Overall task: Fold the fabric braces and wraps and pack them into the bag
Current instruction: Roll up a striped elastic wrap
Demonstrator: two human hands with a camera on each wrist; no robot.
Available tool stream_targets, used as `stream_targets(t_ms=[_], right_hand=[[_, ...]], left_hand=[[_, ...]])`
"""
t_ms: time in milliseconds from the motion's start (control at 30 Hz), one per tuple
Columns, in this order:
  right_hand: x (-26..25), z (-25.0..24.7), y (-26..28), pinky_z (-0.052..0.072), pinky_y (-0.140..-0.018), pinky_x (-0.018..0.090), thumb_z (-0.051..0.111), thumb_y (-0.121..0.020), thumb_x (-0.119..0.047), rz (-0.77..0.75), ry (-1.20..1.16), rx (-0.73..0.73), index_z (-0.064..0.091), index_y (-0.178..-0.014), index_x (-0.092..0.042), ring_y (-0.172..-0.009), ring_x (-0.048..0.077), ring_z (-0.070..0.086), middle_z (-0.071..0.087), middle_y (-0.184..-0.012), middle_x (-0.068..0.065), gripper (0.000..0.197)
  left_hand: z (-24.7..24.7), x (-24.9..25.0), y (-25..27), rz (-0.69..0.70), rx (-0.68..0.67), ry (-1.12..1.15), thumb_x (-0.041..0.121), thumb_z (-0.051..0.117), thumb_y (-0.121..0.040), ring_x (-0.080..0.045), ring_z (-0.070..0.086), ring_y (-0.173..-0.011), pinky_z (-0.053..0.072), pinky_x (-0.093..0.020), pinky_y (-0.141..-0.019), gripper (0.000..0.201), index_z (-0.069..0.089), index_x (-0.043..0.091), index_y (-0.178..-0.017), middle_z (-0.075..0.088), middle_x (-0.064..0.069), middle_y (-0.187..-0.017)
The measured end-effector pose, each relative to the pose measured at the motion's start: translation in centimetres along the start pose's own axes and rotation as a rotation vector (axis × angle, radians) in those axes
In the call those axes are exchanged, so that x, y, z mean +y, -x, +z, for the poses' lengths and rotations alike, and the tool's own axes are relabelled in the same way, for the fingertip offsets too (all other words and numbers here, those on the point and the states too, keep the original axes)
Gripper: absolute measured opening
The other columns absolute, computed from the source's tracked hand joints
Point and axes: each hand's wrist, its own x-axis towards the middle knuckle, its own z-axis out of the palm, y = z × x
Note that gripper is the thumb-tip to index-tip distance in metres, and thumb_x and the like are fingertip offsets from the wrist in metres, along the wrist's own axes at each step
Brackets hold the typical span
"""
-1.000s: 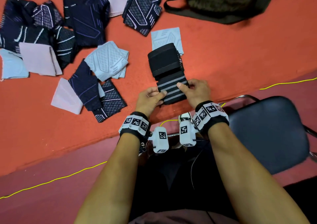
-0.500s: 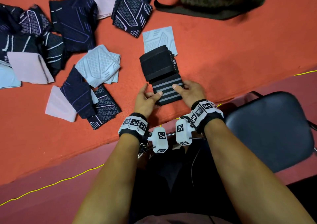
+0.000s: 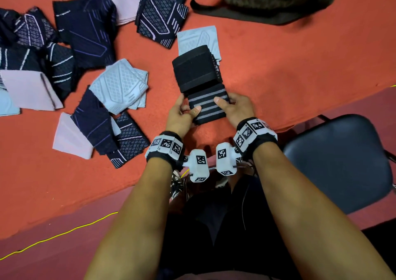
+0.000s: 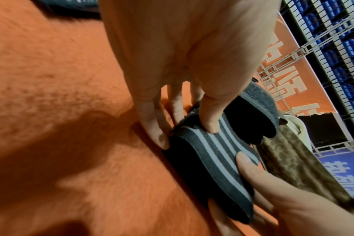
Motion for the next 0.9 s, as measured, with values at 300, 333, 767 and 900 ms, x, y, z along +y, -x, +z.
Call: stream_targets(t_ms=[300, 333, 767, 900], right_hand=[[-1.7, 0.2, -2.0, 0.056, -0.085, 0.023, 0.072, -0.091, -0.030, -0.003, -0.028, 0.003, 0.075, -0.109, -0.016, -0.088, 0.008, 0.070, 0.074, -0.095, -0.008, 0.023], [-1.9, 0.2, -2.3, 0.054, -0.081, 0.018, 0.071, -0.091, -0.030, -0.006, -0.024, 0.001, 0.074, -0.109, -0.017, -0.085, 0.004, 0.069, 0.072, -0.092, -0.011, 0.023], [-4.8, 0.1, -6.4, 0.052, -0.078, 0.015, 0.071, -0.092, -0.033, -0.034, 0.047, -0.001, 0.074, -0.109, -0.019, -0.081, 0.002, 0.066, 0.068, -0.085, -0.017, 0.023], [-5.6, 0.3, -7.5, 0.048, -0.069, 0.006, 0.070, -0.092, -0.035, -0.047, 0.077, -0.003, 0.074, -0.111, -0.018, -0.074, -0.008, 0.061, 0.066, -0.084, -0.019, 0.025]], left_hand=[[0.2, 1.6, -2.2, -0.030, 0.026, 0.002, 0.001, 0.064, -0.093, -0.018, 0.064, -0.093, 0.060, -0.026, -0.073, 0.071, 0.031, 0.017, -0.154, 0.052, -0.008, -0.094], [0.2, 1.9, -2.5, -0.026, 0.029, -0.001, 0.001, 0.064, -0.093, -0.016, 0.064, -0.092, 0.060, -0.026, -0.074, 0.071, 0.032, 0.017, -0.154, 0.054, -0.005, -0.092], [0.8, 4.9, -5.4, -0.014, 0.081, -0.001, 0.004, 0.067, -0.092, -0.012, 0.063, -0.086, 0.060, -0.029, -0.078, 0.071, 0.033, 0.016, -0.154, 0.052, 0.004, -0.086], [0.6, 6.0, -6.3, -0.019, 0.079, -0.001, 0.004, 0.067, -0.092, -0.019, 0.067, -0.095, 0.061, -0.035, -0.077, 0.071, 0.034, 0.017, -0.153, 0.059, 0.000, -0.095]])
